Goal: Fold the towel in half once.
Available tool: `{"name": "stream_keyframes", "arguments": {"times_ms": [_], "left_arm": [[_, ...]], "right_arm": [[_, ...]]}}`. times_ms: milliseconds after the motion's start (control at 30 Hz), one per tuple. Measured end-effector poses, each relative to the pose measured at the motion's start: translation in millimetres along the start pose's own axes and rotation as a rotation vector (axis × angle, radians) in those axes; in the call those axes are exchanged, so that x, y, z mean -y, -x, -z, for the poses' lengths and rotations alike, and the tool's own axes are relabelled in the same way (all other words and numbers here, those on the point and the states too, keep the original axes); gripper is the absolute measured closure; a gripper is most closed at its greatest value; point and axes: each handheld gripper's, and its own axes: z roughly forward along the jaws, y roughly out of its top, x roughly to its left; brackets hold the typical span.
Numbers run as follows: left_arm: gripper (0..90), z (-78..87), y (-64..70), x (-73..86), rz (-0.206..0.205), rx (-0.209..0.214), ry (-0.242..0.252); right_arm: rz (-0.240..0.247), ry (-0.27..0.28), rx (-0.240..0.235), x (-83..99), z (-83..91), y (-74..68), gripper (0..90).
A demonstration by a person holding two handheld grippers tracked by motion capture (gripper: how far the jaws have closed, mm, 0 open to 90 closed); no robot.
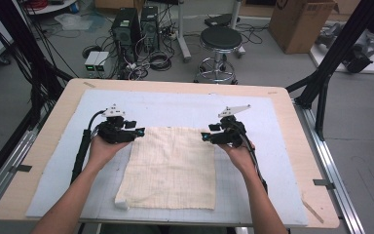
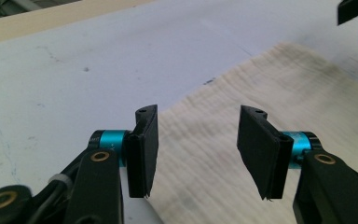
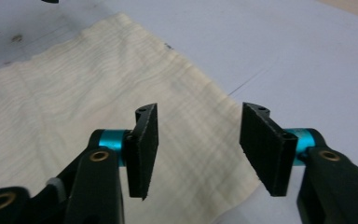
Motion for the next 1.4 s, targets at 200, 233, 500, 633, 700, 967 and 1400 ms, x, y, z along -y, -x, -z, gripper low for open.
{"name": "stream_keyframes", "arguments": {"times_ms": [200,233,500,633,700,967,1400], "left_arm": [[55.6,-18.6,-16.0,4.3,0.031,-0.055,-0.044],[56.4,-21.1,-17.7,5.6,0.04,-0.06,-0.052],[60.8,-39.8,-24.2,15.7,0.098,-0.055,-0.087],[64.0,-46.2,-23.4,18.9,0.086,-0.066,-0.109],[66.9,-47.5,-22.6,18.5,0.093,-0.081,-0.101],[84.5,-48.6,-21.2,18.1,0.071,-0.135,-0.113],[89.1,-40.0,-28.4,7.0,0.092,-0.133,-0.073]], "right_arm": [[-0.05,-0.008,0.054,-2.0,-9.0,17.1,63.6],[-0.056,-0.007,0.064,-0.5,-10.1,20.4,65.2],[-0.131,-0.049,0.069,12.6,-21.6,39.8,70.2],[-0.144,-0.071,0.047,16.0,-27.0,42.9,68.3],[-0.154,-0.086,0.051,18.0,-29.7,44.9,68.4],[-0.119,-0.126,0.081,17.4,-39.6,41.6,84.7],[-0.137,-0.062,0.108,6.9,-28.0,46.8,86.1]]}}
